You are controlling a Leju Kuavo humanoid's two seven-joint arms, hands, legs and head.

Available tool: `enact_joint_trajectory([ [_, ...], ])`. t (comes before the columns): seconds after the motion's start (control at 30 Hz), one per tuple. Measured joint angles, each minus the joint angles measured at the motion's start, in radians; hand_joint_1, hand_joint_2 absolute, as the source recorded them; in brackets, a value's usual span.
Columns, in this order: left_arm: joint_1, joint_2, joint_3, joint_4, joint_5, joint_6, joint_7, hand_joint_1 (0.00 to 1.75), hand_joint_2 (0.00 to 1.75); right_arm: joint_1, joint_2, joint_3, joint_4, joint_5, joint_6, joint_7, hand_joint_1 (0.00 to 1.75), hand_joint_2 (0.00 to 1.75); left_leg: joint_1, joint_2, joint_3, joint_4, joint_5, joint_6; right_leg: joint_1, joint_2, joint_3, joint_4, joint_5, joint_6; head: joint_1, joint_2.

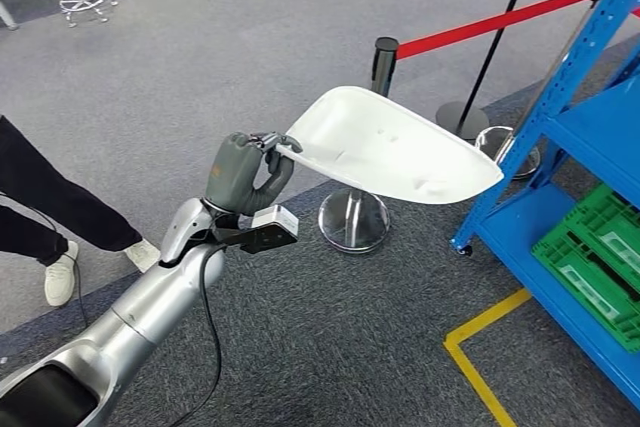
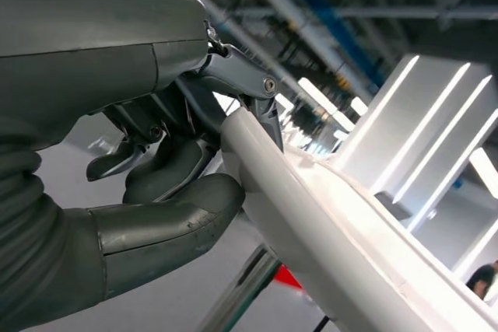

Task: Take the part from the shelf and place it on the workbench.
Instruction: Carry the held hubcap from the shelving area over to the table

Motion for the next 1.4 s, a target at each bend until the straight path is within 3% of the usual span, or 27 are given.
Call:
enact_joint_trajectory([
  [0.03, 0.002, 0.001, 0.000, 0.000, 0.009, -0.019, 0.002, 1.75, 1.75, -0.002, 0.000, 0.000, 0.000, -0.001, 0.000, 0.002, 0.00, 1.75, 0.001, -0.014, 0.000, 0.001, 0.000, -0.001, -0.001, 0.002, 0.003, -0.015, 0.020, 0.000, 0.000, 0.000],
  [0.07, 0.003, 0.001, 0.000, -0.001, 0.017, -0.034, 0.004, 1.75, 1.75, -0.002, 0.000, 0.000, 0.000, -0.001, -0.001, 0.003, 0.00, 1.75, 0.002, -0.029, 0.001, 0.003, 0.000, -0.003, -0.003, 0.009, 0.025, -0.066, 0.056, 0.000, 0.001, 0.000],
  [0.13, 0.002, 0.002, 0.000, -0.002, 0.028, -0.054, 0.004, 1.75, 1.75, 0.002, 0.000, 0.000, 0.000, -0.003, -0.002, 0.005, 0.00, 1.75, 0.004, -0.058, -0.003, 0.011, -0.001, -0.012, -0.012, 0.049, 0.083, -0.199, 0.117, 0.002, 0.002, 0.000],
  [0.2, 0.001, 0.005, 0.000, -0.005, 0.034, -0.066, 0.004, 1.75, 1.75, 0.005, 0.000, 0.000, 0.000, -0.004, -0.002, 0.005, 0.00, 1.75, 0.006, -0.079, -0.013, 0.016, 0.002, -0.025, -0.016, 0.079, 0.112, -0.262, 0.131, -0.001, 0.002, 0.000],
  [0.27, 0.001, 0.013, 0.000, -0.006, 0.035, -0.083, 0.003, 1.75, 1.75, 0.004, 0.000, 0.000, 0.000, -0.004, -0.002, 0.006, 0.00, 1.75, 0.011, -0.095, -0.020, 0.012, 0.010, -0.038, -0.012, 0.068, 0.114, -0.266, 0.131, -0.014, 0.002, 0.000],
  [0.3, 0.001, 0.018, 0.000, -0.006, 0.035, -0.093, 0.002, 1.75, 1.75, 0.004, 0.000, 0.000, 0.000, -0.004, -0.002, 0.006, 0.00, 1.75, 0.011, -0.085, -0.023, 0.014, 0.008, -0.044, -0.011, 0.059, 0.115, -0.269, 0.134, -0.022, 0.002, 0.000],
  [0.37, -0.002, 0.026, -0.001, -0.007, 0.035, -0.107, 0.002, 1.75, 1.75, 0.004, 0.001, -0.001, 0.000, -0.005, -0.002, 0.006, 0.00, 1.75, 0.008, -0.038, -0.049, 0.061, -0.023, -0.051, -0.010, 0.038, 0.117, -0.275, 0.140, -0.037, -0.005, 0.000],
  [0.43, -0.005, 0.028, -0.003, -0.007, 0.034, -0.112, 0.003, 1.75, 1.75, 0.007, 0.000, -0.001, 0.000, -0.006, -0.002, 0.006, 0.00, 1.75, 0.007, 0.007, -0.108, 0.181, -0.083, -0.056, -0.006, 0.014, 0.117, -0.277, 0.140, -0.045, -0.011, 0.000],
  [0.5, -0.004, 0.031, -0.006, -0.007, 0.030, -0.113, 0.005, 1.75, 1.75, 0.008, 0.000, -0.002, 0.000, -0.006, -0.002, 0.006, 0.00, 1.75, 0.008, 0.016, -0.158, 0.283, -0.116, -0.059, -0.003, -0.014, 0.117, -0.277, 0.138, -0.047, -0.011, 0.000],
  [0.53, -0.002, 0.033, -0.008, -0.007, 0.027, -0.113, 0.005, 1.75, 1.75, 0.008, 0.000, -0.002, 0.000, -0.006, -0.001, 0.006, 0.00, 1.75, 0.008, 0.018, -0.158, 0.285, -0.107, -0.058, -0.003, -0.027, 0.117, -0.277, 0.138, -0.047, -0.011, 0.000],
  [0.6, -0.001, 0.036, -0.009, -0.008, 0.024, -0.113, 0.005, 1.75, 1.75, 0.008, 0.001, -0.002, 0.000, -0.006, -0.001, 0.006, 0.00, 1.75, 0.005, 0.038, -0.103, 0.191, -0.051, -0.053, -0.001, -0.051, 0.120, -0.277, 0.135, -0.045, -0.011, 0.000],
  [0.63, -0.003, 0.037, -0.009, -0.010, 0.023, -0.112, 0.005, 1.75, 1.75, 0.008, 0.001, -0.003, 0.000, -0.006, -0.001, 0.006, 0.00, 1.75, 0.001, 0.067, -0.062, 0.121, -0.025, -0.050, 0.001, -0.061, 0.122, -0.276, 0.133, -0.042, -0.012, 0.000],
  [0.7, -0.007, 0.038, -0.009, -0.014, 0.023, -0.112, 0.006, 1.75, 1.75, 0.009, 0.001, -0.003, 0.000, -0.006, -0.001, 0.006, 0.00, 1.75, -0.008, 0.110, -0.010, 0.029, -0.005, -0.039, 0.008, -0.079, 0.126, -0.276, 0.127, -0.034, -0.012, 0.000],
  [0.73, -0.008, 0.039, -0.009, -0.015, 0.023, -0.112, 0.007, 1.75, 1.75, 0.009, 0.001, -0.003, 0.000, -0.006, -0.001, 0.006, 0.00, 1.75, -0.011, 0.114, -0.004, 0.014, -0.008, -0.034, 0.010, -0.090, 0.128, -0.277, 0.124, -0.029, -0.011, 0.000],
  [0.8, -0.008, 0.043, -0.009, -0.017, 0.021, -0.112, 0.008, 1.75, 1.75, 0.008, 0.001, -0.003, 0.000, -0.006, -0.001, 0.007, 0.00, 1.75, -0.010, 0.086, -0.003, 0.007, -0.006, -0.023, 0.010, -0.110, 0.136, -0.280, 0.118, -0.018, -0.010, 0.000],
  [0.87, -0.009, 0.046, -0.008, -0.020, 0.020, -0.112, 0.008, 1.75, 1.75, 0.006, 0.001, -0.004, 0.000, -0.006, -0.001, 0.006, 0.00, 1.75, -0.004, 0.059, 0.002, 0.001, -0.004, -0.012, 0.006, -0.078, 0.126, -0.243, 0.090, -0.008, -0.008, 0.000],
  [0.93, -0.011, 0.044, -0.009, -0.022, 0.020, -0.112, 0.009, 1.75, 1.75, 0.007, 0.001, -0.004, 0.000, -0.007, -0.001, 0.006, 0.00, 1.75, 0.000, 0.034, 0.003, 0.000, -0.003, -0.005, 0.004, -0.024, 0.069, -0.123, 0.033, -0.003, -0.001, 0.000],
  [0.97, -0.010, 0.043, -0.010, -0.023, 0.020, -0.112, 0.009, 1.75, 1.75, 0.005, 0.001, -0.004, 0.000, -0.007, 0.000, 0.005, 0.00, 1.75, 0.001, 0.021, 0.003, 0.000, -0.003, -0.004, 0.004, -0.010, 0.033, -0.054, 0.008, -0.002, 0.001, 0.000],
  [1.0, -0.008, 0.043, -0.010, -0.023, 0.020, -0.112, 0.009, 1.75, 1.75, 0.002, 0.001, -0.004, 0.000, -0.008, 0.000, 0.004, 0.00, 1.75, 0.001, 0.007, 0.003, 0.000, -0.003, -0.003, 0.004, -0.003, 0.005, -0.007, -0.003, -0.001, 0.003, 0.000],
  [1.03, -0.006, 0.044, -0.011, -0.023, 0.020, -0.112, 0.010, 1.75, 1.75, -0.001, 0.001, -0.004, 0.000, -0.008, 0.000, 0.004, 0.00, 1.75, 0.001, -0.007, 0.004, 0.001, -0.003, -0.003, 0.004, 0.000, -0.006, 0.006, 0.006, -0.001, 0.004, 0.000],
  [1.1, -0.005, 0.044, -0.012, -0.023, 0.020, -0.112, 0.010, 1.75, 1.75, -0.002, 0.001, -0.004, 0.000, -0.007, 0.000, 0.005, 0.00, 1.75, 0.003, -0.036, 0.005, 0.004, -0.003, -0.006, 0.001, 0.011, 0.024, -0.080, 0.072, -0.001, 0.004, 0.000],
  [1.17, -0.006, 0.044, -0.012, -0.023, 0.020, -0.112, 0.010, 1.75, 1.75, 0.001, 0.001, -0.004, 0.000, -0.006, 0.000, 0.006, 0.00, 1.75, 0.005, -0.064, 0.001, 0.011, -0.005, -0.015, -0.007, 0.053, 0.081, -0.208, 0.127, -0.001, 0.006, 0.000],
  [1.23, -0.006, 0.044, -0.012, -0.023, 0.020, -0.112, 0.011, 1.75, 1.75, 0.003, 0.002, -0.004, 0.000, -0.006, 0.000, 0.007, 0.00, 1.75, 0.007, -0.086, -0.007, 0.015, -0.002, -0.028, -0.011, 0.080, 0.107, -0.263, 0.136, -0.008, 0.006, 0.000],
  [1.3, -0.003, 0.049, -0.013, -0.023, 0.016, -0.111, 0.013, 1.75, 1.75, 0.002, 0.003, -0.005, 0.000, -0.006, 0.000, 0.007, 0.00, 1.75, 0.010, -0.101, -0.013, 0.011, 0.003, -0.039, -0.009, 0.065, 0.109, -0.267, 0.138, -0.021, 0.006, 0.000],
  [1.33, -0.001, 0.051, -0.013, -0.023, 0.014, -0.110, 0.016, 1.75, 1.75, 0.001, 0.003, -0.005, 0.000, -0.006, 0.000, 0.007, 0.00, 1.75, 0.009, -0.091, -0.017, 0.015, -0.002, -0.044, -0.008, 0.056, 0.110, -0.270, 0.140, -0.028, 0.005, 0.000],
  [1.4, -0.003, 0.054, -0.013, -0.023, 0.008, -0.108, 0.025, 1.75, 1.75, 0.002, 0.003, -0.005, 0.000, -0.006, -0.001, 0.007, 0.00, 1.75, 0.006, -0.042, -0.046, 0.073, -0.039, -0.050, -0.009, 0.034, 0.112, -0.276, 0.144, -0.041, 0.000, 0.000],
])
